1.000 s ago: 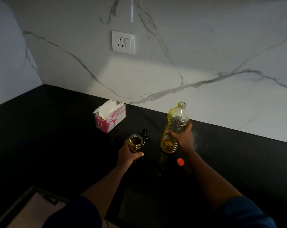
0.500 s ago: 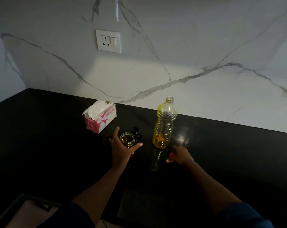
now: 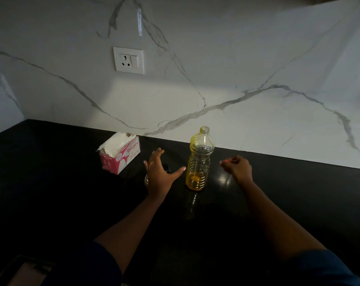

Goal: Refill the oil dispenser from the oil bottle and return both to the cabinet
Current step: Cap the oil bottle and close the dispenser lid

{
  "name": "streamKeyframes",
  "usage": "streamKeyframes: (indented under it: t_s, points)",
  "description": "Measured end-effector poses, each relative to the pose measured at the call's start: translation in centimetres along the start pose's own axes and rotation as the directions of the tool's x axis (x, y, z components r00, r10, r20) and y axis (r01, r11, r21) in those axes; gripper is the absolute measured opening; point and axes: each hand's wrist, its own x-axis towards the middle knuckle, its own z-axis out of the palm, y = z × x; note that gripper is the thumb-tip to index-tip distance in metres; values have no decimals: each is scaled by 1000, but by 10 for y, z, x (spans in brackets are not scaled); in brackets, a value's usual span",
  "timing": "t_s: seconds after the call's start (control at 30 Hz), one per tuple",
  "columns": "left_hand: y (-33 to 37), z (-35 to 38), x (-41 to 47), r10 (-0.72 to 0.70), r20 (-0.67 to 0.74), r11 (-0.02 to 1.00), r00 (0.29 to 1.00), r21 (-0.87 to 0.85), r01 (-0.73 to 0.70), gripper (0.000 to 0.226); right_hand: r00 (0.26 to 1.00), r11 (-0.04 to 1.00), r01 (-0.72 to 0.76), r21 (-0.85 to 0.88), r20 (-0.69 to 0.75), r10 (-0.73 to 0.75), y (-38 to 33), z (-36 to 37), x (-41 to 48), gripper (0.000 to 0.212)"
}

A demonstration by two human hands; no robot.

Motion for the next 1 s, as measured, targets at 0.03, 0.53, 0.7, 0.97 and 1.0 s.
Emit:
streamKeyframes:
  t_s: [0.03,0.53,0.7,0.97,1.0]
  points:
    - [4,2,4,46,-20,999,999,4,-46,88,1000,992,1,126,-19,1,-11,-3,1,20]
    - [79,30,42,-17,387,996,922,87,-18,102,957,850,216,481,69,-282,-109,6,3,15]
    - [81,38,46,-99,387,992,917,111,60,105,932,917,329,226,76,-354,-110,15,11,15]
    - [78,51,52,-130,400,988,907,130,84,87,811,770,575,-277,317,-492,-135,6,19,30]
    - [78,51,52,-121,405,990,906,120,79,87,804,748,583,-317,359,-474,-139,5,22,31]
